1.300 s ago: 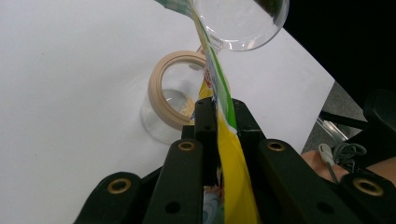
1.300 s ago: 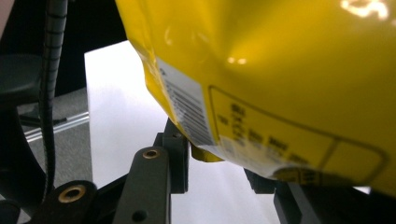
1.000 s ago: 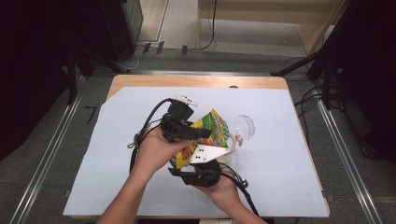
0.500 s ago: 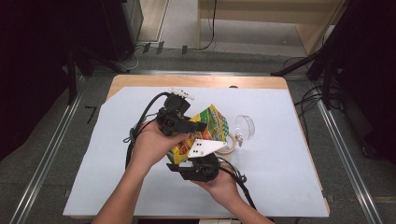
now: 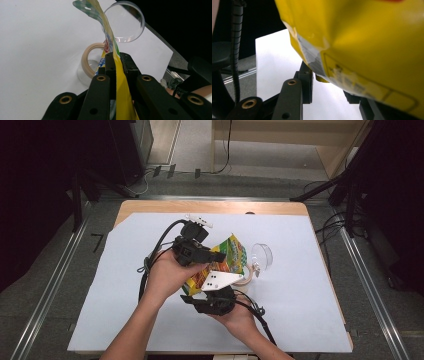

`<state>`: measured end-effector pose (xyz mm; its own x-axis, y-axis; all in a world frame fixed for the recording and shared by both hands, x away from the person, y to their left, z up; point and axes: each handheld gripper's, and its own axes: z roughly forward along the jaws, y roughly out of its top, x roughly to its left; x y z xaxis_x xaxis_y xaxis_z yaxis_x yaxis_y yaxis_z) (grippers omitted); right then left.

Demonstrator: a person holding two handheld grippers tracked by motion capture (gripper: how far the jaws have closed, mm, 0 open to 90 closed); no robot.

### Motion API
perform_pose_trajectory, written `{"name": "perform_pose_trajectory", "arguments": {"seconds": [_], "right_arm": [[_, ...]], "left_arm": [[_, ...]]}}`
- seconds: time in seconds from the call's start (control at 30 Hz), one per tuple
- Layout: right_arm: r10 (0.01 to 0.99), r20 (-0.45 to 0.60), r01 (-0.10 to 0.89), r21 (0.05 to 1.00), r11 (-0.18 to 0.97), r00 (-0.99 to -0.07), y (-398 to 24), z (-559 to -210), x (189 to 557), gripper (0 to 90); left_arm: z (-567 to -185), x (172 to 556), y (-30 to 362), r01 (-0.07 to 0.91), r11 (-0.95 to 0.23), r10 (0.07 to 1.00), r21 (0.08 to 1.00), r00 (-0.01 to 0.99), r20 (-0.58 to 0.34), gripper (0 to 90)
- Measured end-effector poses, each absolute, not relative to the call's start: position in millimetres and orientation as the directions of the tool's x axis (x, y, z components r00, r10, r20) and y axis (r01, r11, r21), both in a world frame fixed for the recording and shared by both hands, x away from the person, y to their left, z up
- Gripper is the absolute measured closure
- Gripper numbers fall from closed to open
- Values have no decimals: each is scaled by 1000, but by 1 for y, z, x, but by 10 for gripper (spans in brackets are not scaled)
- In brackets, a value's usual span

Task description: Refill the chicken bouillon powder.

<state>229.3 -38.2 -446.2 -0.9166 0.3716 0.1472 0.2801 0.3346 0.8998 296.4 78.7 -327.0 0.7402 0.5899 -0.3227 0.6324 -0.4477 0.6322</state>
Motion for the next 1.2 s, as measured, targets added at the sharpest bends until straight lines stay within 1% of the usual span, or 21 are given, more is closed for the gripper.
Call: {"name": "perform_pose_trajectory", "arguments": {"seconds": [0.1, 0.2, 0.27, 0.47, 0.6, 0.8, 1.0, 1.2], "right_arm": [[374, 162, 291, 903, 318, -913, -39, -445, 229, 679], [365, 226, 340, 896, 286, -903, -39, -443, 230, 680], [366, 258, 371, 884, 284, -894, -39, -442, 230, 678], [372, 228, 352, 883, 309, -900, -40, -441, 233, 664], [379, 226, 355, 881, 313, -897, -40, -441, 234, 664], [391, 226, 356, 884, 302, -892, -40, -439, 235, 665], [403, 227, 359, 887, 290, -887, -41, -438, 235, 664], [414, 250, 385, 879, 283, -875, -37, -433, 238, 661]], "left_arm": [[-327, 296, 77, 618, -433, 593, 656, 744, -308, 860], [-330, 299, 74, 611, -433, 610, 663, 740, -284, 855], [-332, 302, 76, 617, -429, 605, 660, 738, -298, 852], [-337, 314, 80, 650, -400, 596, 646, 720, -355, 832], [-337, 317, 81, 655, -392, 588, 646, 718, -372, 827], [-334, 317, 79, 646, -389, 579, 656, 726, -371, 817], [-330, 316, 75, 629, -407, 581, 663, 738, -343, 831], [-326, 317, 78, 624, -409, 588, 666, 738, -331, 835]]}}
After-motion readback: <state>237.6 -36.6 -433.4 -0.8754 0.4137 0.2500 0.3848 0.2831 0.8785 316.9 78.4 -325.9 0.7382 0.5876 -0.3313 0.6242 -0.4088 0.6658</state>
